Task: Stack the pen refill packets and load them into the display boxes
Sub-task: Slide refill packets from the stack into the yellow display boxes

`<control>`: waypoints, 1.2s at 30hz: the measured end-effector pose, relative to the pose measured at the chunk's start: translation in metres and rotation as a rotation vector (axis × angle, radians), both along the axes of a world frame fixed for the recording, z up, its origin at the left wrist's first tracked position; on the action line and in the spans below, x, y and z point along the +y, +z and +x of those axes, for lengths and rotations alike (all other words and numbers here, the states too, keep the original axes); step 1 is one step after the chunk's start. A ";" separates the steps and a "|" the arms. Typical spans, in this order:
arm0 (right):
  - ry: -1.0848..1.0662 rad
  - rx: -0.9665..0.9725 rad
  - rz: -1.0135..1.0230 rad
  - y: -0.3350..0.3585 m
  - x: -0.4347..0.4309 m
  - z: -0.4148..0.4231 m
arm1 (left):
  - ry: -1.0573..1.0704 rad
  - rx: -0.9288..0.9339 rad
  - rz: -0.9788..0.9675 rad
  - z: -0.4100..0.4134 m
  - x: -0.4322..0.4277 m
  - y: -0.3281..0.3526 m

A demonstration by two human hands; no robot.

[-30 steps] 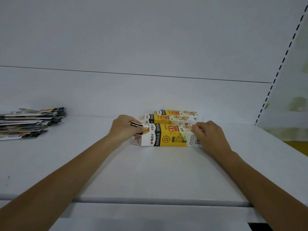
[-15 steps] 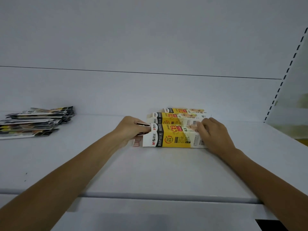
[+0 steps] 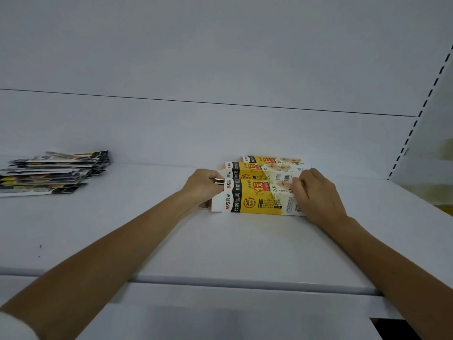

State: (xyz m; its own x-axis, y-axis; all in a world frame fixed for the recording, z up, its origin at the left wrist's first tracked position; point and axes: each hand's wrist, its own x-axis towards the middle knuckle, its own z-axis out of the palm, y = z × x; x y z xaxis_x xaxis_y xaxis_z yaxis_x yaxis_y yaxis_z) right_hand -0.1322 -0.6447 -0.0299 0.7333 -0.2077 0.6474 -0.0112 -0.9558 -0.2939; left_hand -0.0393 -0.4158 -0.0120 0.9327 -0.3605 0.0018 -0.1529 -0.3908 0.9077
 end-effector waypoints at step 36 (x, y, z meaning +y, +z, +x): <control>-0.025 0.069 0.046 0.001 -0.018 0.004 | -0.059 0.347 -0.364 -0.003 -0.002 0.005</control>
State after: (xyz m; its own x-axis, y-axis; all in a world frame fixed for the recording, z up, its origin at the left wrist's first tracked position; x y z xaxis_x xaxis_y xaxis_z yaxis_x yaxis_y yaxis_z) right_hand -0.1281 -0.6628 -0.0287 0.7703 -0.2544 0.5848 -0.0564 -0.9406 -0.3349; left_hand -0.0418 -0.4179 -0.0073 0.8787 -0.4465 -0.1688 0.1694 -0.0390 0.9848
